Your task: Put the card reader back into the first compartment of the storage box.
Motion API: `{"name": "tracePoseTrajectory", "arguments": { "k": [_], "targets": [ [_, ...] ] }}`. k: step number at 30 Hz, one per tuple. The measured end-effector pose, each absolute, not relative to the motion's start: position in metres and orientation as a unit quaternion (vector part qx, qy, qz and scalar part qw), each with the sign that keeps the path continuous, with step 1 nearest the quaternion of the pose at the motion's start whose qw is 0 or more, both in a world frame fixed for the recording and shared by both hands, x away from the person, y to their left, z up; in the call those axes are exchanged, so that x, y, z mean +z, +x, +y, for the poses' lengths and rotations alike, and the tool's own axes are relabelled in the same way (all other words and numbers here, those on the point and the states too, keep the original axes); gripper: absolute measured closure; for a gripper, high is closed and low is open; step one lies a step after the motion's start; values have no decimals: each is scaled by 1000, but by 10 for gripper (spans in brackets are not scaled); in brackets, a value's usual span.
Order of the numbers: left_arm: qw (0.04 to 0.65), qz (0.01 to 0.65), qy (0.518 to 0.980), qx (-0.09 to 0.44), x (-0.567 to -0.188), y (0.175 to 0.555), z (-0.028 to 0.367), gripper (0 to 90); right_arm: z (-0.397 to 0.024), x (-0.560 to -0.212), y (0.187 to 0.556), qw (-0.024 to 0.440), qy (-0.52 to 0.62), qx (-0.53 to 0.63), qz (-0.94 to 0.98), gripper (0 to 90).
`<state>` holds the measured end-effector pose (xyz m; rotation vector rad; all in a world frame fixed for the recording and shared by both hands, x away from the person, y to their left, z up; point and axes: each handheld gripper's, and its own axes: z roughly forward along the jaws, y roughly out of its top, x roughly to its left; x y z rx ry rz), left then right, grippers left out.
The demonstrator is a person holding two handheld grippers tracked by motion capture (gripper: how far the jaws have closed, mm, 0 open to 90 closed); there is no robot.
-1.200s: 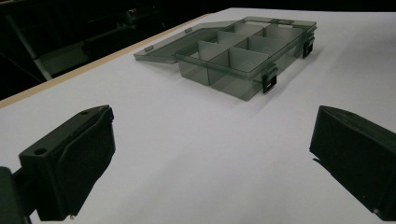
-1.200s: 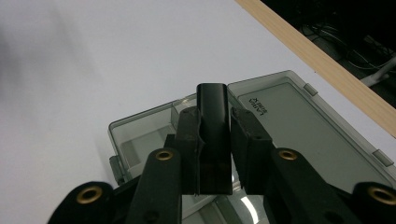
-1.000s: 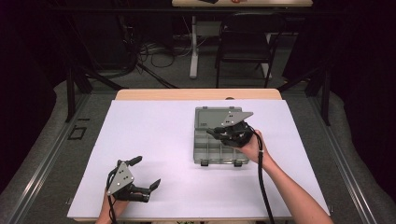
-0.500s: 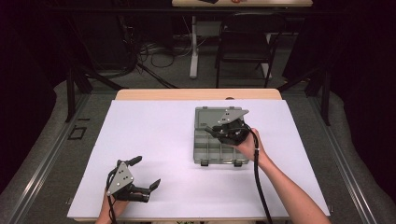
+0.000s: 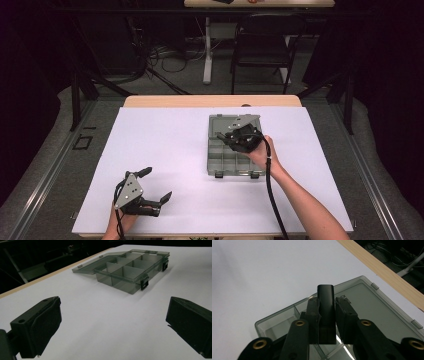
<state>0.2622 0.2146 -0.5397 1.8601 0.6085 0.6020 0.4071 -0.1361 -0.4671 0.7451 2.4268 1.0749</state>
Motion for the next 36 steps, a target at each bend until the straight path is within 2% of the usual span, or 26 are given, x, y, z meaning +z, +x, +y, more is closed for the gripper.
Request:
{"name": "tracePoseTrajectory", "arguments": {
  "k": [36],
  "targets": [
    [520, 251, 776, 253, -539, 265, 212, 0, -103, -483, 417, 178, 337, 346, 857, 736]
  ]
}}
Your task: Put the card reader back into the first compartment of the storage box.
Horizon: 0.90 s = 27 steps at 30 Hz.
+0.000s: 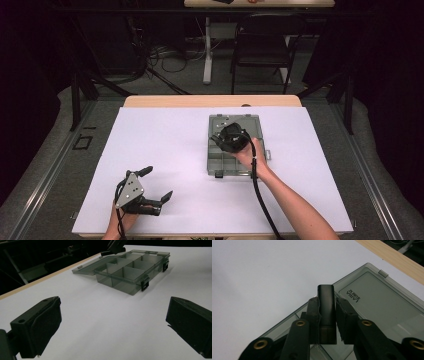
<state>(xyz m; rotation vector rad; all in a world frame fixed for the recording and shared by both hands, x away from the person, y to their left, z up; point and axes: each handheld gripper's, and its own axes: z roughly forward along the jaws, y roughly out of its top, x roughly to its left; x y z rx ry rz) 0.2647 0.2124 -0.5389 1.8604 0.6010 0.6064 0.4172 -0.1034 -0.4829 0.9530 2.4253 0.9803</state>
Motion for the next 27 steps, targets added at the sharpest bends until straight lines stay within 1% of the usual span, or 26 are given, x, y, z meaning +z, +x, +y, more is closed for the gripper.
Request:
{"name": "tracePoseTrajectory", "arguments": {
  "k": [27],
  "targets": [
    [521, 249, 775, 256, -538, 262, 213, 0, -87, -494, 423, 172, 384, 324, 847, 733]
  ]
}}
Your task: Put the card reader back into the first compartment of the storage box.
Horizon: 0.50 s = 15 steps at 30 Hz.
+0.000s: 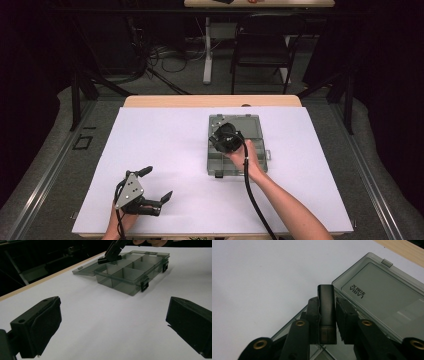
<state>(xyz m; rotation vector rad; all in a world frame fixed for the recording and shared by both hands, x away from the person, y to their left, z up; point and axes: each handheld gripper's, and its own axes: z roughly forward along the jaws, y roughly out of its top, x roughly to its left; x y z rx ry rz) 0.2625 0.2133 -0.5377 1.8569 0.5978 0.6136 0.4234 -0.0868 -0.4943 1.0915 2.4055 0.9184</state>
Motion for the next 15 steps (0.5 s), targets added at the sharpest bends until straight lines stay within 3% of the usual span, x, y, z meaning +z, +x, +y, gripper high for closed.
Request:
{"name": "tracePoseTrajectory", "arguments": {
  "k": [2, 6, 10, 15],
  "targets": [
    [522, 250, 774, 256, -538, 262, 214, 0, -87, -495, 424, 172, 389, 324, 845, 701],
    [522, 250, 774, 255, -538, 263, 214, 0, -92, -493, 424, 156, 393, 338, 841, 469],
    [522, 248, 776, 255, -538, 262, 213, 0, -101, -489, 420, 144, 388, 346, 842, 299],
    [522, 248, 775, 254, -538, 262, 213, 0, -112, -485, 414, 129, 372, 359, 846, 151]
  ]
}}
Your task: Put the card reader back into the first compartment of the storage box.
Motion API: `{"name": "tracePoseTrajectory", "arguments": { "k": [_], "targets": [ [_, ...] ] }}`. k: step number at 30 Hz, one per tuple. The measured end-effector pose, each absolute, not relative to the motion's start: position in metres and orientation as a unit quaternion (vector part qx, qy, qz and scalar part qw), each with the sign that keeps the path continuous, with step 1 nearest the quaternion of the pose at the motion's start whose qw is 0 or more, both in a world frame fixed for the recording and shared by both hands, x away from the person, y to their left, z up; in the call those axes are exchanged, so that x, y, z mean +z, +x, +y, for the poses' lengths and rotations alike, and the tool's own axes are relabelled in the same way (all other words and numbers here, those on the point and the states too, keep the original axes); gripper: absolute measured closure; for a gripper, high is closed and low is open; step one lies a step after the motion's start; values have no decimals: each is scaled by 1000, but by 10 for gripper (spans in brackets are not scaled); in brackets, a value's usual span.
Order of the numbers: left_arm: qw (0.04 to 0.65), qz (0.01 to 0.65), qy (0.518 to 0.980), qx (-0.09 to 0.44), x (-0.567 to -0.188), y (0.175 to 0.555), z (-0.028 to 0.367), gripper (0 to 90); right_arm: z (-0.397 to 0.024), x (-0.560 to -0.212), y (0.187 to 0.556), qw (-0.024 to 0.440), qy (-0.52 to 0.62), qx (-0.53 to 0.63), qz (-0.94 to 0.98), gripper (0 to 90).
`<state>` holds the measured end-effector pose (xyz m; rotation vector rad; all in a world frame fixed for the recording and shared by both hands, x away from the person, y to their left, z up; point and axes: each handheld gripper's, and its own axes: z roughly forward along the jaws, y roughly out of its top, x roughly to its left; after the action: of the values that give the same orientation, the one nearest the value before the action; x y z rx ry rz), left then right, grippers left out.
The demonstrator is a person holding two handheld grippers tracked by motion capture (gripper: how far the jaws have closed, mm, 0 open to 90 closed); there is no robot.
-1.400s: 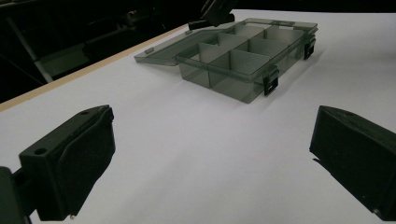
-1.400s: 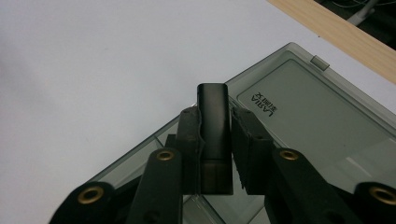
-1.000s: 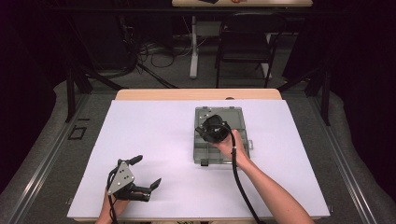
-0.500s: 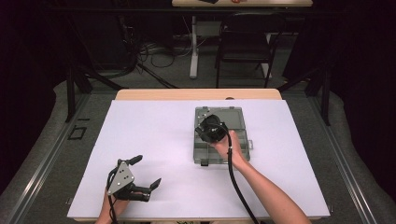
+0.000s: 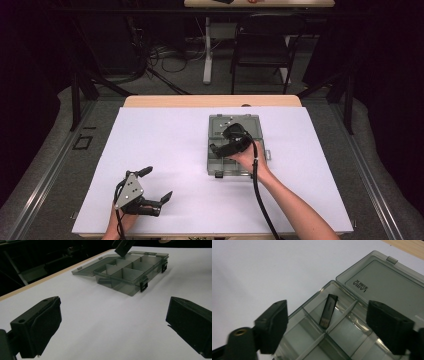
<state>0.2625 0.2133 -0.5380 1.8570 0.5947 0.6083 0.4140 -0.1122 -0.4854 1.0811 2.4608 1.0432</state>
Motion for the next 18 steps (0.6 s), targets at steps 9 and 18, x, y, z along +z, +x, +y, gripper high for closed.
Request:
{"name": "tracePoseTrajectory", "arguments": {
  "k": [9, 18],
  "targets": [
    [522, 248, 776, 254, -538, 263, 212, 0, -133, -475, 399, 113, 345, 377, 852, 52],
    [521, 249, 776, 254, -538, 263, 212, 0, -152, -469, 383, 110, 330, 388, 854, 0]
  ]
}}
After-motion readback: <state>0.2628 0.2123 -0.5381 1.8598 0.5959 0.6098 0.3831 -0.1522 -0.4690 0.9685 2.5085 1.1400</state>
